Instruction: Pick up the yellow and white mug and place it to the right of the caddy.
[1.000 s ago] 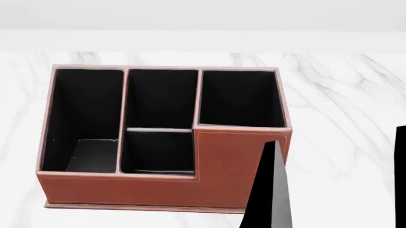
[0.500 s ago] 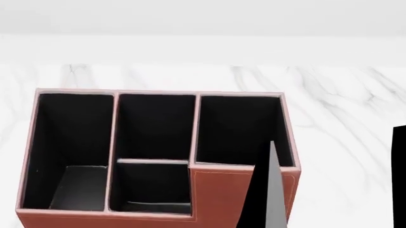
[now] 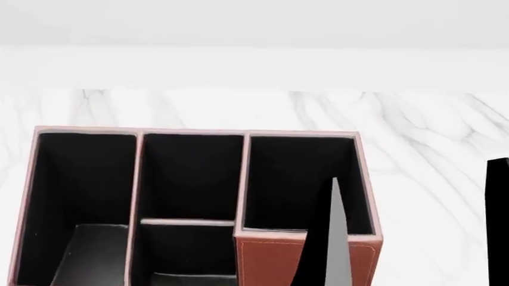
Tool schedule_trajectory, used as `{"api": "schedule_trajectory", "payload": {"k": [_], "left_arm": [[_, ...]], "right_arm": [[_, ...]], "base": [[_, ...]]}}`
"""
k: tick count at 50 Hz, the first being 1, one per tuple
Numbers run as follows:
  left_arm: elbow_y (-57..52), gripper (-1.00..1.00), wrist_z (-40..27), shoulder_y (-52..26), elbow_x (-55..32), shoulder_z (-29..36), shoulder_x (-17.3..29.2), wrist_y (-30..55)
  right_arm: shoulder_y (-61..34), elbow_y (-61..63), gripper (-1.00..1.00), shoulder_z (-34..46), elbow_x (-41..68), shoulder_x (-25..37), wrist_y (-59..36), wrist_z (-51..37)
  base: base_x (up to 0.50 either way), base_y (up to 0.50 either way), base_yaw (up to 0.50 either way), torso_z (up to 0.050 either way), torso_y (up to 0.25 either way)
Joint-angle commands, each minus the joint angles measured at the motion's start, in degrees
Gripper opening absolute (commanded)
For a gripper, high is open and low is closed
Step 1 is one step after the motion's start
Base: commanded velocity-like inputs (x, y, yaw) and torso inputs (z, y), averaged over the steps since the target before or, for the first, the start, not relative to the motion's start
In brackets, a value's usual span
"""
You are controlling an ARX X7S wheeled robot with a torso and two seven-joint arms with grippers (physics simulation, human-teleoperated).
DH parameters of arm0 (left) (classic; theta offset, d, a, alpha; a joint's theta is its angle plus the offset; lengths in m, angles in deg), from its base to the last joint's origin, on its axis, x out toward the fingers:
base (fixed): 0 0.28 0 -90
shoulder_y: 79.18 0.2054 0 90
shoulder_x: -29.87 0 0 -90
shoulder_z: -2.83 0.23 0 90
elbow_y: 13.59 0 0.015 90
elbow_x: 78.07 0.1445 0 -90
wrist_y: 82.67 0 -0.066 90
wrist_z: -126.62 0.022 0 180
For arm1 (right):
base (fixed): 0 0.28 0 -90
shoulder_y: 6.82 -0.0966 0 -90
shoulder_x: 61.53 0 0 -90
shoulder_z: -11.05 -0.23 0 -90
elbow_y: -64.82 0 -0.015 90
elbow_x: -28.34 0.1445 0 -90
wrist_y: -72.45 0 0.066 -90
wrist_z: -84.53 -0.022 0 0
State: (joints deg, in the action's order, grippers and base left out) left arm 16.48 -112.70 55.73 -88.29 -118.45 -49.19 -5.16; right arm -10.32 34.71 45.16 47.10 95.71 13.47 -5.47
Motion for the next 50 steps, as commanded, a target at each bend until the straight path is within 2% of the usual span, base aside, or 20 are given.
{"api": "schedule_trajectory", "payload": {"k": [1,17,24,28,32,39,50], "left_arm": [[-0.07,1.0,-1.12,0.07,-0.1,0.34,1.23,0.49],[-0.07,1.0,-1.14,0.07,0.26,0.59,1.29,0.57],[-0.07,1.0,-1.97,0.07,0.5,1.21,2.24,1.01],[-0.07,1.0,-2.44,0.07,0.54,1.48,2.84,1.21],[-0.07,1.0,-3.51,0.07,0.56,2.06,4.2,1.68],[-0.07,1.0,-4.84,0.07,0.6,2.51,5.48,2.15],[-0.07,1.0,-4.41,0.07,0.12,1.98,5.06,1.98]], "right_arm": [[1.38,0.1,1.0,-1.59,0.9,-0.59,-1.74,0.01],[1.38,0.1,1.0,-1.29,0.31,-0.82,-1.5,0.01],[3.31,0.1,1.0,-2.71,1.67,-3.28,-4.74,0.01],[4.72,0.1,1.0,-2.39,3.42,-7.71,-5.12,0.01],[12.3,0.1,1.0,-7.75,8.07,-17.16,-14.5,0.01],[14.2,0.1,1.0,-8.17,9.37,-22.15,-16.97,0.02],[15.6,0.1,1.0,-6.15,9.22,-28.43,-19.71,0.03]], "base": [[-0.5,0.0,0.0,0.0,0.0],[-0.04,0.0,0.0,0.0,0.0],[0.0,0.0,0.0,0.0,0.0],[0.0,0.0,0.0,0.0,0.0],[0.0,0.0,0.0,0.0,0.0],[0.0,0.0,0.0,0.0,0.0],[0.0,0.0,0.0,0.0,0.0]]}}
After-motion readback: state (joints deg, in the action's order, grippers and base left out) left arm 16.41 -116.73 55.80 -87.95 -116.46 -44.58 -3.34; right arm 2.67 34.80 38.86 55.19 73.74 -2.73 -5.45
